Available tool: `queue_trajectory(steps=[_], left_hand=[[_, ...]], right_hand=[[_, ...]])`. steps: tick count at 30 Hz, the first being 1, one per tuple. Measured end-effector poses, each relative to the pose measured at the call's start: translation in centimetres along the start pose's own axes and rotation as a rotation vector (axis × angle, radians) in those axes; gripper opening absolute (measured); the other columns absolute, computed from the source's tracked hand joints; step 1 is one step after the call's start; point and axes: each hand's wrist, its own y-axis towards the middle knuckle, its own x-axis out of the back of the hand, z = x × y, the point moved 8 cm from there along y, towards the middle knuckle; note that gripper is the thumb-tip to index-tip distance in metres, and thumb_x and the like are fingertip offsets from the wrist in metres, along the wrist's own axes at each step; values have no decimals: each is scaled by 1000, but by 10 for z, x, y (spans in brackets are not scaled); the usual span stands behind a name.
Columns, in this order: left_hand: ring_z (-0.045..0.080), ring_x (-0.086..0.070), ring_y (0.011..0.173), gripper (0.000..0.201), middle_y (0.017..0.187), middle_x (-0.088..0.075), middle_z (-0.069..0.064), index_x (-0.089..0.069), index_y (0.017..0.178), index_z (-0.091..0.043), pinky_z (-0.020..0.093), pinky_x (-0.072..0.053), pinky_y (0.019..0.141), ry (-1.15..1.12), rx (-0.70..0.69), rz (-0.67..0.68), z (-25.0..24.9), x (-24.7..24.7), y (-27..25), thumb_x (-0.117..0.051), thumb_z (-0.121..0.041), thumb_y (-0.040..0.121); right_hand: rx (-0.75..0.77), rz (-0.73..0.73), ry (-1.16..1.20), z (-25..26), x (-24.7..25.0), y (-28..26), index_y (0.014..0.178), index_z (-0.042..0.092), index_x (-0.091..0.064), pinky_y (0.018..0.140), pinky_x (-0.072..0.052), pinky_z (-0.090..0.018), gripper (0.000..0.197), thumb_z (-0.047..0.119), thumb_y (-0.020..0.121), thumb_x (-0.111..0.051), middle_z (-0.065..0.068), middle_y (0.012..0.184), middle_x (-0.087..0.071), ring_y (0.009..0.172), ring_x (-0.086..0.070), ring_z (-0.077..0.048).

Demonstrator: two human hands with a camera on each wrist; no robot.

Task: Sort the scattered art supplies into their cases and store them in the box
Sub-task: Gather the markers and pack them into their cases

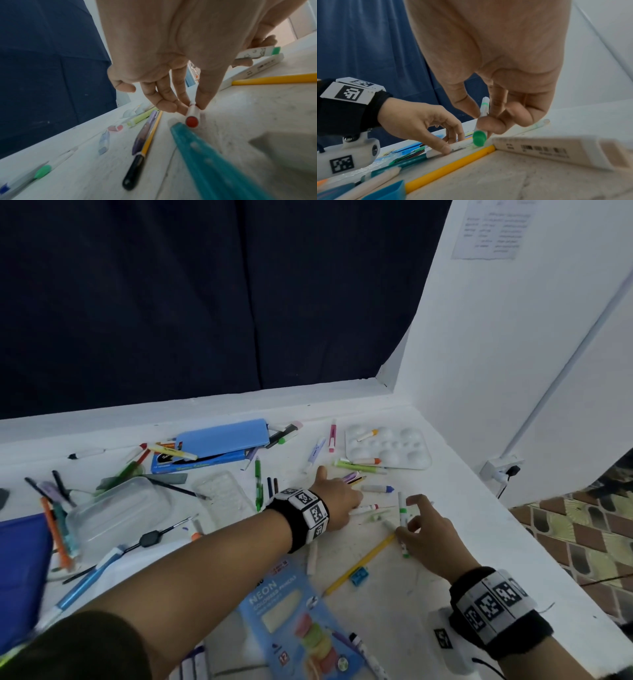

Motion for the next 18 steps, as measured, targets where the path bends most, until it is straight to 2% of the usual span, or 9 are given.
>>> queue_trajectory(steps=[4, 7, 10, 13, 16, 18], left_hand=[[23, -56, 109, 25, 114, -59, 0, -61, 116, -21, 49, -23, 102, -178, 49, -134, 12, 20, -29, -50, -29, 96], [17, -54, 97, 24, 100, -51, -7, -66, 115, -25, 41, -27, 97, -375, 75, -271, 26, 38, -73, -54, -32, 95], [11, -49, 87, 20, 94, -52, -9, -71, 109, -27, 33, -34, 86, -510, 81, -411, 48, 41, -132, -58, -33, 95], [7, -53, 88, 17, 95, -58, -10, -72, 108, -28, 23, -36, 77, -596, 128, -529, 71, 37, -196, -65, -33, 93], [2, -61, 88, 18, 95, -66, -13, -74, 105, -25, 18, -45, 77, -739, 208, -649, 91, 27, -269, -76, -27, 87], [8, -67, 89, 20, 96, -72, -9, -75, 101, -22, 23, -53, 80, -890, 273, -702, 103, 13, -313, -81, -26, 82]], right_hand=[[40, 30, 28, 12, -7, -2, 127, 23, -37, 59, -52, -21, 45, 17, 92, -65, -10, 82, -69, 67, -66, -19], [99, 48, 78, 33, -14, -4, 128, 27, -34, 51, -48, -18, 55, 10, 87, -66, -17, 76, -70, 60, -67, -21], [185, 99, 102, 67, -31, -11, 129, 36, -33, 65, -56, -36, 63, 10, 83, -67, -12, 70, -70, 62, -68, -23], [296, 200, 133, 107, -57, -22, 128, 37, -34, 70, -56, -40, 60, 9, 85, -66, -7, 69, -71, 61, -69, -19], [403, 303, 148, 151, -93, -40, 125, 33, -34, 59, -46, -38, 58, 7, 85, -66, -9, 65, -64, 52, -54, -17], [465, 362, 163, 177, -116, -55, 123, 31, -34, 57, -42, -39, 57, 7, 83, -67, -9, 60, -58, 52, -46, -18]])
